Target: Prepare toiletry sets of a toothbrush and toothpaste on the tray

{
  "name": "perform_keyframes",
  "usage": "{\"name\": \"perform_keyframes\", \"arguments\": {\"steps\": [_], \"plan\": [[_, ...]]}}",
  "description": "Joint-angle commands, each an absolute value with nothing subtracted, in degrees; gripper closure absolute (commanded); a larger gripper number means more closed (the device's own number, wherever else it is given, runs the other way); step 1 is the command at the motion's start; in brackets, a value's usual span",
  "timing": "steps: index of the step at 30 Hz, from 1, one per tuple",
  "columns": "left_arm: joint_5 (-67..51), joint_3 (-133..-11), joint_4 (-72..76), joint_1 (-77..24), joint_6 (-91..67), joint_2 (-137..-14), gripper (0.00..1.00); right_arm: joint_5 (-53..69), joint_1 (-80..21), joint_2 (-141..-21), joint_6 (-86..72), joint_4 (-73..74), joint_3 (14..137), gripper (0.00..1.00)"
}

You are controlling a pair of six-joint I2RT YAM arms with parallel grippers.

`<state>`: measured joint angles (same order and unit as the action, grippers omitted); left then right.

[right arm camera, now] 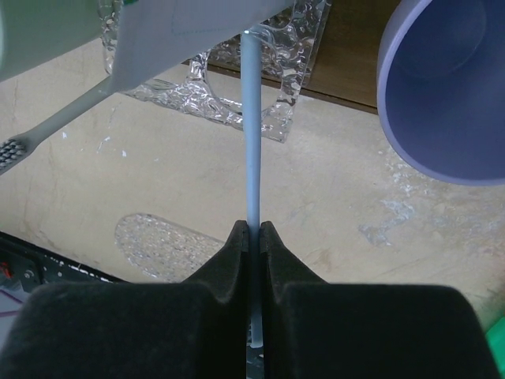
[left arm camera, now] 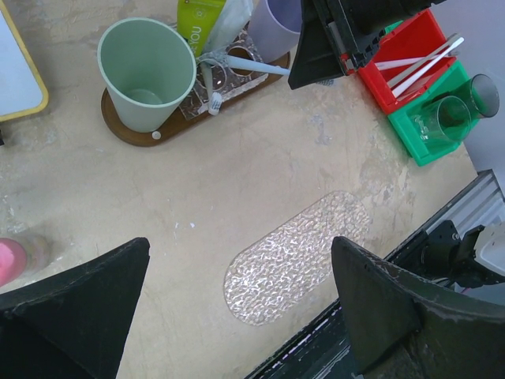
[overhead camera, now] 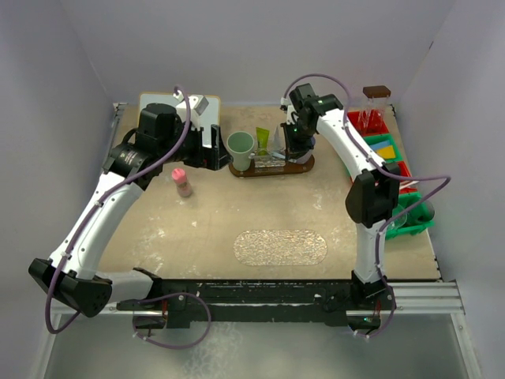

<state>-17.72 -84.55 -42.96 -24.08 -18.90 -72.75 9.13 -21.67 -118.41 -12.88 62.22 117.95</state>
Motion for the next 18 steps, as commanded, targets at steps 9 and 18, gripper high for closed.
{"name": "perform_keyframes", "arguments": {"steps": [9,18], "plan": [[-17.06,-86.58,-41.95,-24.05,-19.31,-71.42,0.07,11.19,-21.26,-119.01,-13.78,61.43,120.10,0.91],[-17.29,-86.45,-41.92,-24.08,-19.69,-70.77,0.07,12.39,-21.27,-117.76,-13.77,61.78,120.79,0.71]]}}
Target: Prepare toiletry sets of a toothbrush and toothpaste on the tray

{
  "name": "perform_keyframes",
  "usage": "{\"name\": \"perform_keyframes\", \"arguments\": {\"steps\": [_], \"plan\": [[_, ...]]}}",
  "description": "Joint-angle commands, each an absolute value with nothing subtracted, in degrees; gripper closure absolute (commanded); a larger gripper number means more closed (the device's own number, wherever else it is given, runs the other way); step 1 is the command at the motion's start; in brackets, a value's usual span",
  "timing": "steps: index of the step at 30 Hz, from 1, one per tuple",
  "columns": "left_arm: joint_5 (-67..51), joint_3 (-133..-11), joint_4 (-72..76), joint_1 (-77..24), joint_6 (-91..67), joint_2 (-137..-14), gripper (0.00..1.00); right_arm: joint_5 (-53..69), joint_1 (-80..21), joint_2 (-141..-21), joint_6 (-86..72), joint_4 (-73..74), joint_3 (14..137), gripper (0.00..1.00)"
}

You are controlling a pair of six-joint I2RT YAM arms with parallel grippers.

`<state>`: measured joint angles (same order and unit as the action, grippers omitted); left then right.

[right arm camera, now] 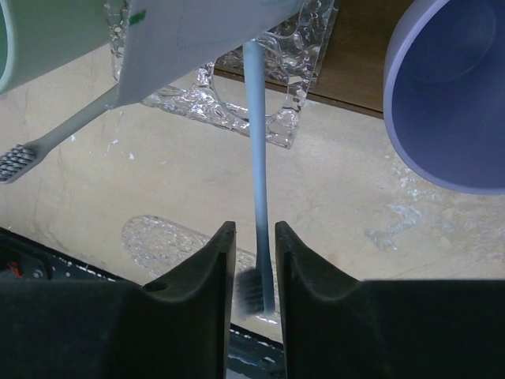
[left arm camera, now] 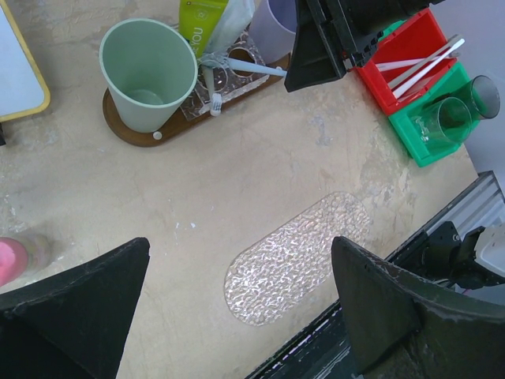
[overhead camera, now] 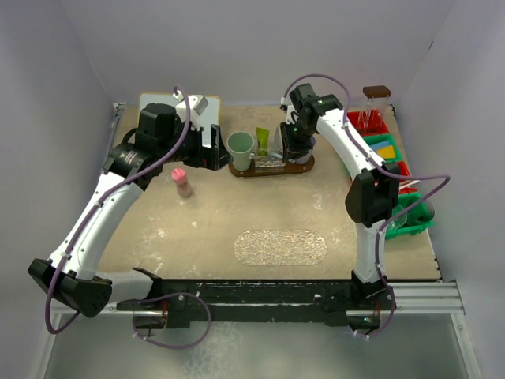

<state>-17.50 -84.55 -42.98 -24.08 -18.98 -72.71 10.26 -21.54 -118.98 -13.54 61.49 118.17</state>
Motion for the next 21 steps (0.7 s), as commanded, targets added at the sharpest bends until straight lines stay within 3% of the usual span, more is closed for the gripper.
{"name": "perform_keyframes", "arguments": {"steps": [1,9,13,21], "plan": [[-17.38,-86.36,-41.97,-24.05,-19.69,-70.71,0.07,12.60,-21.25,-117.28,-13.72,61.97,121.09,0.69],[-19.05,-86.20,-41.60,-24.08,-19.17,-70.49,0.07,8.70,-19.71,-107.00,-12.54,63.07,118.12,0.42],[-20.29,-85.78,-40.93,-24.07,-19.16,-70.09,0.07,5.16,-17.62,-95.30,-12.13,59.21,107.73,0.36],[-23.37,-82.69,-37.31,-24.08,-21.08,-68.71,0.07,-6.48,-15.62,-72.44,-14.96,53.33,81.83,0.35]]}}
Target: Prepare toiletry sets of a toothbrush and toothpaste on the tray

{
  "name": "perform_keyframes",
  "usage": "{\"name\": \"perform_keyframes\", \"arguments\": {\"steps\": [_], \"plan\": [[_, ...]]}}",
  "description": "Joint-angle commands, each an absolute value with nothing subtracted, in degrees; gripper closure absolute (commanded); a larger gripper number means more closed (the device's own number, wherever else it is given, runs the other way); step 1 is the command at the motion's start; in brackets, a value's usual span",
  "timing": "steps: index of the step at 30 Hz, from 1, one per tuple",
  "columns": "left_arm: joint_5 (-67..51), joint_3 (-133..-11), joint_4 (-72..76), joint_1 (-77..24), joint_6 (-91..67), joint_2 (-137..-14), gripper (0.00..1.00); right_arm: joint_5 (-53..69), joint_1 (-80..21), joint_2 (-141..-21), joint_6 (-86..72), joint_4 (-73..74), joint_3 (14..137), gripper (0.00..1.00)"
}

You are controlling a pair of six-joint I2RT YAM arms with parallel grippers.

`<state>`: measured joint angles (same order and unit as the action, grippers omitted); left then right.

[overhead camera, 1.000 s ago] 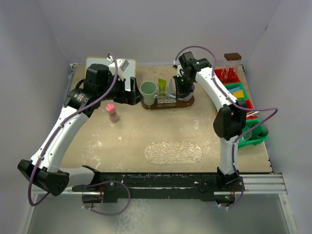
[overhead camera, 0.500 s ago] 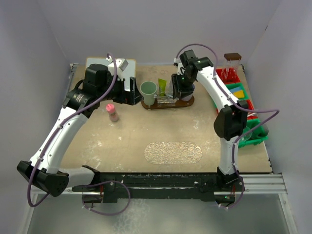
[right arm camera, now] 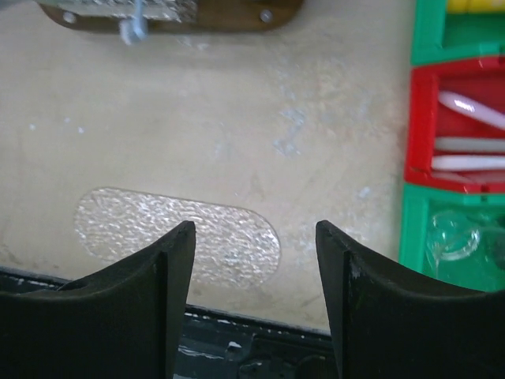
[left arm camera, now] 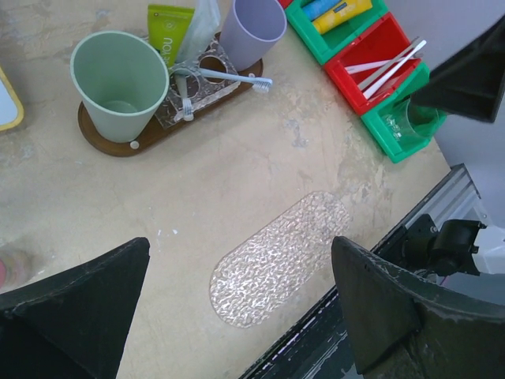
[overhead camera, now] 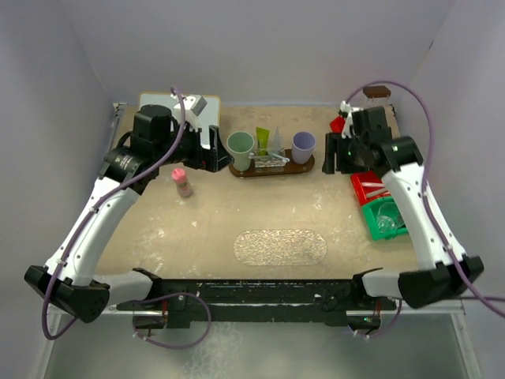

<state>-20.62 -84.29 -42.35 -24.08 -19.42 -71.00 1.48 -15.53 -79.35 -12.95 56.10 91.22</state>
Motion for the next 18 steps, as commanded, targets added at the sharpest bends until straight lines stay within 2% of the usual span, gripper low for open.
{"name": "perform_keyframes", "arguments": {"steps": [1,5,11,14,18], "plan": [[-23.70,-82.04,-36.53,-24.08,-21.48,-68.51,0.07,-8.13,-15.33,-70.20,-16.11,53.07,79.17,0.35],[-24.85,-80.40,-34.91,-24.08,-22.52,-67.92,0.07,-13.02,-11.96,-63.53,-22.06,53.17,71.97,0.32],[-23.81,-79.27,-35.76,-24.02,-21.99,-65.75,0.07,-21.14,-6.13,-57.72,-30.49,49.43,68.74,0.26],[-22.39,-80.13,-37.53,-24.05,-21.05,-65.48,0.07,-25.18,-4.13,-55.82,-35.16,38.78,65.87,0.24],[-20.58,-81.33,-39.33,-24.07,-19.69,-65.58,0.07,-24.85,-3.04,-58.44,-38.47,19.10,61.05,0.23]]}}
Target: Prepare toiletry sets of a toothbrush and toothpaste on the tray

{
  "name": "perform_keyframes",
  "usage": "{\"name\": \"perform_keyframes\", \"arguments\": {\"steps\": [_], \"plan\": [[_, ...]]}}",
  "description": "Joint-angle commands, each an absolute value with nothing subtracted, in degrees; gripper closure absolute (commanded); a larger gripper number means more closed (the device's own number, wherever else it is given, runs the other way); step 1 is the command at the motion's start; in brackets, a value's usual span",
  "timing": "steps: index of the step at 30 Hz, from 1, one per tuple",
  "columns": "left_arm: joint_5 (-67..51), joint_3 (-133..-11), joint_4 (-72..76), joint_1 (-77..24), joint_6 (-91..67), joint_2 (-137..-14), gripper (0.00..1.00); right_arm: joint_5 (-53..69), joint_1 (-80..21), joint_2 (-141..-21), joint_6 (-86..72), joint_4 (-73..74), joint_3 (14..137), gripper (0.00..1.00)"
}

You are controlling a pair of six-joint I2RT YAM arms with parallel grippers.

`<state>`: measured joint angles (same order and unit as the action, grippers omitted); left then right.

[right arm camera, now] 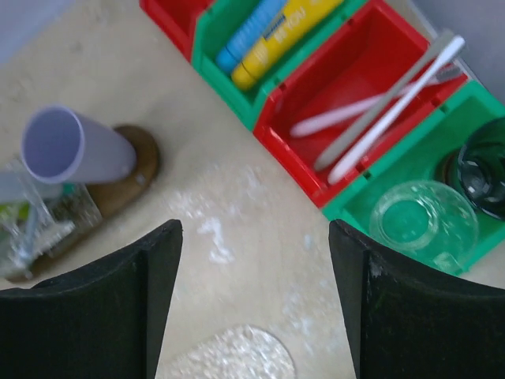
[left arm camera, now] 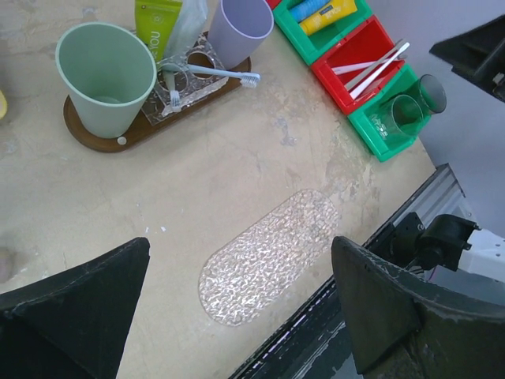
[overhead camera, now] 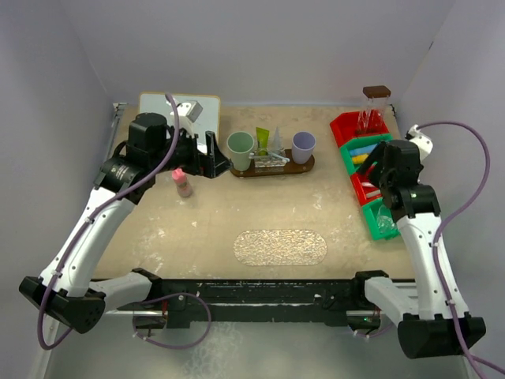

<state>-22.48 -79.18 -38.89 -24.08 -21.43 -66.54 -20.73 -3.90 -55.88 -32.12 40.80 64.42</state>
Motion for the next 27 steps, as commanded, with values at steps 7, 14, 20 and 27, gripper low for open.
{"name": "perform_keyframes", "arguments": {"steps": [7,14,20,27], "plan": [[-17.27,-83.04,-41.13,-23.99,-16.93,-66.14,0.07,-27.05,-1.56,-74.81,-36.56,-0.63,64.06,0.20],[-12.92,-83.85,-40.93,-23.91,-13.40,-69.34,0.07,-16.95,3.89,-87.94,-30.20,-13.72,67.49,0.27],[-12.01,-84.04,-38.46,-23.33,-10.97,-73.29,0.07,-13.16,7.04,-101.55,-28.27,-20.18,75.25,0.33],[-11.07,-85.60,-35.30,-21.97,-8.13,-78.42,0.07,-10.17,8.88,-114.71,-24.24,-24.26,86.06,0.36]]}}
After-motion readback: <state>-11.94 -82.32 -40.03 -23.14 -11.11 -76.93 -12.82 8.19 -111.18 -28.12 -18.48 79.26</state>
